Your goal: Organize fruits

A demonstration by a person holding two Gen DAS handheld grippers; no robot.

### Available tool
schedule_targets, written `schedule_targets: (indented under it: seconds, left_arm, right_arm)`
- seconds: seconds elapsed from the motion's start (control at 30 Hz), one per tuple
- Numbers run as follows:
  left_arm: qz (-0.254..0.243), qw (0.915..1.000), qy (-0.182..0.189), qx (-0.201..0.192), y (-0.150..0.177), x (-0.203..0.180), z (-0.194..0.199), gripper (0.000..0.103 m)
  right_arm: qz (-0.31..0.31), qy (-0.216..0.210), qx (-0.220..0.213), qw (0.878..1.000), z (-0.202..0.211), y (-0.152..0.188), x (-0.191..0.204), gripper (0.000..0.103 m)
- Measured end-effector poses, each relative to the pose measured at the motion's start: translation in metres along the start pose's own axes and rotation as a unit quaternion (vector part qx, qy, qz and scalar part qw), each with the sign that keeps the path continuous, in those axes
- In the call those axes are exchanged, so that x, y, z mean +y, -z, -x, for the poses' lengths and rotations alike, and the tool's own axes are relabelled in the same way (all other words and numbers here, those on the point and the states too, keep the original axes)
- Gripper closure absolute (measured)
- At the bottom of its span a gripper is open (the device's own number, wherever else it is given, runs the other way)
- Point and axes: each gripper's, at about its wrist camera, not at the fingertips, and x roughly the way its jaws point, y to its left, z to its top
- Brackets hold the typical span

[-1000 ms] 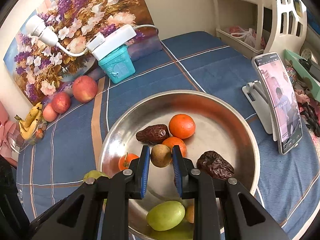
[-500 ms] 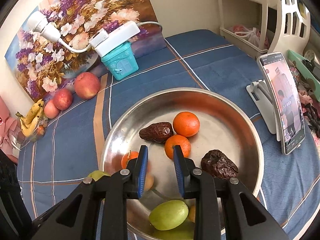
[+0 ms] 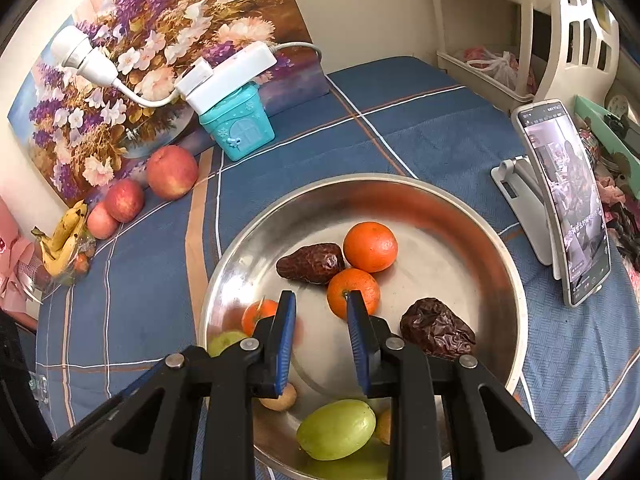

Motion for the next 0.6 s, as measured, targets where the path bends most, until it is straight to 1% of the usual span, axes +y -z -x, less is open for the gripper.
schedule_targets:
  seconds: [0.03, 0.1, 0.13, 0.17, 0.2, 0.27, 0.33, 0.43, 0.5, 0.53, 0.57, 0.6]
  left_arm:
    - [0.003, 1.0, -0.006, -0.001, -0.001, 0.002, 0.001, 0.053]
    - [0.005, 0.9997, -0.025, -0.007, -0.003, 0.006, 0.005, 0.047]
    - [0.005, 0.999, -0.042, -0.013, -0.004, 0.008, 0.007, 0.041]
    - [0.007, 0.9984, -0.055, -0.014, -0.004, 0.012, 0.009, 0.038]
    - [0.011, 0.9974, -0.07, -0.014, -0.005, 0.015, 0.01, 0.037]
    - [0.026, 0.9937, -0.109, -0.007, -0.005, 0.026, 0.01, 0.031]
    - [0.044, 0.9886, -0.144, 0.0, -0.005, 0.04, 0.009, 0.03]
    - [0.06, 0.9838, -0.169, 0.007, -0.006, 0.056, 0.008, 0.027]
    - [0.064, 0.982, -0.178, 0.006, -0.005, 0.062, 0.009, 0.025]
    - [0.065, 0.981, -0.183, 0.005, -0.005, 0.064, 0.009, 0.021]
    - [0.064, 0.98, -0.189, 0.002, -0.005, 0.064, 0.01, 0.013]
    - [0.062, 0.9794, -0.192, -0.001, -0.005, 0.065, 0.011, 0.01]
  right_arm:
    - [0.0, 0.0, 0.0, 1.0, 0.0, 0.0, 0.0, 0.076]
    - [0.001, -0.001, 0.001, 1.0, 0.0, 0.0, 0.0, 0.076]
    - [0.001, -0.002, 0.002, 1.0, 0.0, 0.0, 0.001, 0.076]
    - [0.002, -0.002, 0.002, 1.0, 0.0, 0.0, 0.001, 0.076]
    - [0.002, -0.002, 0.003, 1.0, -0.001, 0.0, 0.001, 0.076]
    - [0.003, -0.004, 0.004, 1.0, -0.001, 0.001, 0.002, 0.076]
    - [0.004, -0.005, 0.008, 1.0, -0.003, 0.001, 0.003, 0.076]
    - [0.014, -0.007, 0.016, 1.0, -0.006, 0.003, 0.007, 0.076]
    - [0.027, -0.003, 0.021, 0.999, -0.009, 0.003, 0.011, 0.074]
    - [0.033, -0.001, 0.023, 0.999, -0.01, 0.004, 0.014, 0.068]
    - [0.038, 0.0, 0.023, 0.999, -0.011, 0.005, 0.016, 0.063]
    - [0.042, 0.0, 0.025, 0.999, -0.011, 0.005, 0.018, 0.063]
